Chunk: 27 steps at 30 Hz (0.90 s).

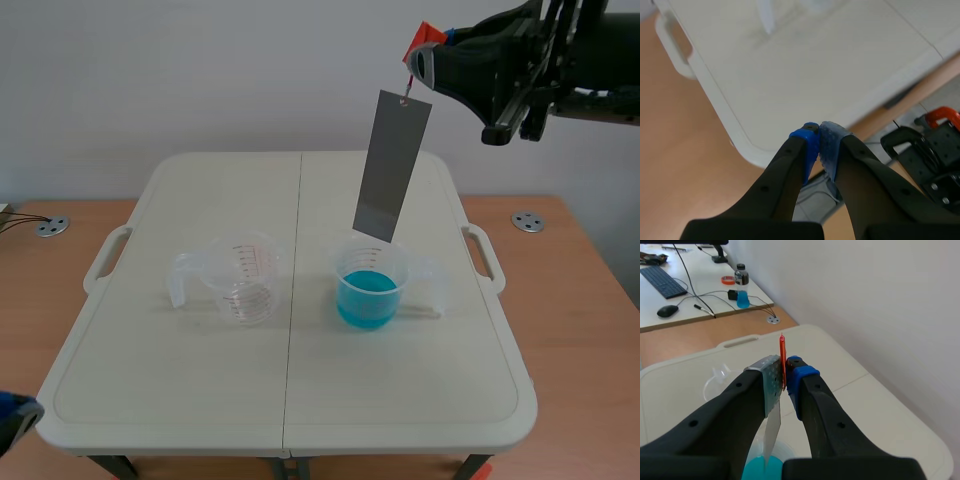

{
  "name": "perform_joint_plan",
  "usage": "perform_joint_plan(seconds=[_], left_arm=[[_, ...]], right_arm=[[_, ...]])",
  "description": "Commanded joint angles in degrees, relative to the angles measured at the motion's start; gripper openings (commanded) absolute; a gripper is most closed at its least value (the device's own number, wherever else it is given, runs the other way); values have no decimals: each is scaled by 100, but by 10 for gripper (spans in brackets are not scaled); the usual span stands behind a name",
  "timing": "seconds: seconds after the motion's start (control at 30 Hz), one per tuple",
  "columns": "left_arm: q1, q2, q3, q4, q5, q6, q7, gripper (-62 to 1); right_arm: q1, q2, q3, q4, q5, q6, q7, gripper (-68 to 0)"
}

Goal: Hold the metal plate by the orange handle, dip it into the blue solution, take it out and point at it, then put the plate back in the beaker on the left.
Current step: 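Point at the plate with the left hand, then lower the plate into the blue solution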

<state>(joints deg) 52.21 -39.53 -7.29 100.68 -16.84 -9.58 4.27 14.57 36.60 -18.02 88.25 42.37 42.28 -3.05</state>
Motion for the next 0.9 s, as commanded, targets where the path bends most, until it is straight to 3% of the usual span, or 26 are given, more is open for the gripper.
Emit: perform_joint_plan(seconds=[0.0,0.2,0.87], left_arm=[[142,28,42,-33,-9,-15,-87,-582],[590,31,79,-289,-9,-68,-188,-582],[603,28,868,-1436,-7,-221,-184,-582]], right_arm=[[111,-68,33,-68,-31,44,107,-660],[111,-234,31,-415,-192,44,212,-660],[114,-743,-350,-1255,-1038,44,796,-660]])
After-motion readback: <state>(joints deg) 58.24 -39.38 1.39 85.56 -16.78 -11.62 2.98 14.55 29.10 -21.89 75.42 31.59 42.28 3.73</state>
